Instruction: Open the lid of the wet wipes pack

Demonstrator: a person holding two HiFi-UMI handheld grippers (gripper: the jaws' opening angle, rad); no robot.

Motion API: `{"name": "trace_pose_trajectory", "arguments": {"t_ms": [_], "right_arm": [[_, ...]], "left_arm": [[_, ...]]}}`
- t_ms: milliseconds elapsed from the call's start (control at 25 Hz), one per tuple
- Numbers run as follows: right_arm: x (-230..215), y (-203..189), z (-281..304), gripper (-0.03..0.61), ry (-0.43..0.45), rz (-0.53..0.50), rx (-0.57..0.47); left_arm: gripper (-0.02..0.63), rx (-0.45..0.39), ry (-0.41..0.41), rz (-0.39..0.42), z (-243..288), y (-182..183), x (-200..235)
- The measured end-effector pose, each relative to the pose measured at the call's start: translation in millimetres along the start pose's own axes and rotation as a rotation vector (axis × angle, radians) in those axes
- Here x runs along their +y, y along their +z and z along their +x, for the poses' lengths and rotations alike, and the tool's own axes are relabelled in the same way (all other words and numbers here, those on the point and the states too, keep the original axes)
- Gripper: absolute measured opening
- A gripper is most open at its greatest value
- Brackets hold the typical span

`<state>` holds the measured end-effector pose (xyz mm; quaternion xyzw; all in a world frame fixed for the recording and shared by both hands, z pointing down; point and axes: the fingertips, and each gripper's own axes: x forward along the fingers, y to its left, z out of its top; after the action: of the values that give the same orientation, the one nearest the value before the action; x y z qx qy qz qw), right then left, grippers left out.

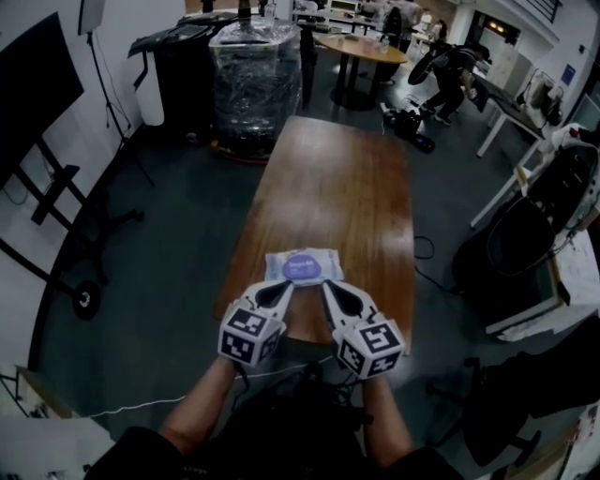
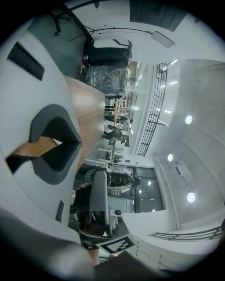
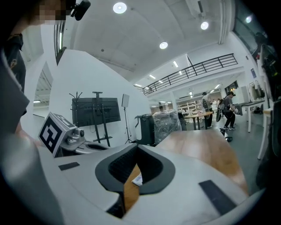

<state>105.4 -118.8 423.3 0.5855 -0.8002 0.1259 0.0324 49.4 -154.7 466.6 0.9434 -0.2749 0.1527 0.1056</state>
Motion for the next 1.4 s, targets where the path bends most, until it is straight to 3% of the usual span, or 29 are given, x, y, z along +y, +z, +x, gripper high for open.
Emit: {"name": "trace_pose_trajectory", "arguments": {"t_ms": [600,1080,1320,1400], "right_arm": [[-47,-31,52,0.011,0.186,-0.004,0.132],[-55,-80,92,0.011,0.188,-0.014,0.279],[-62,-105,113,0.012,0.197,-0.097,0.344],[-63,-111,121,0.101,0.219,-0.133,0.366]], "left_arm": [[0.005,0.144,0.194,-0.078,56,-43,29],[0.005,0.263,0.261,-0.137,71,-96,80],[0.005,0.334,0.264,-0.156,84,-122,90],[0.005,0.342,0.268,-0.165,87,-125,93]]}}
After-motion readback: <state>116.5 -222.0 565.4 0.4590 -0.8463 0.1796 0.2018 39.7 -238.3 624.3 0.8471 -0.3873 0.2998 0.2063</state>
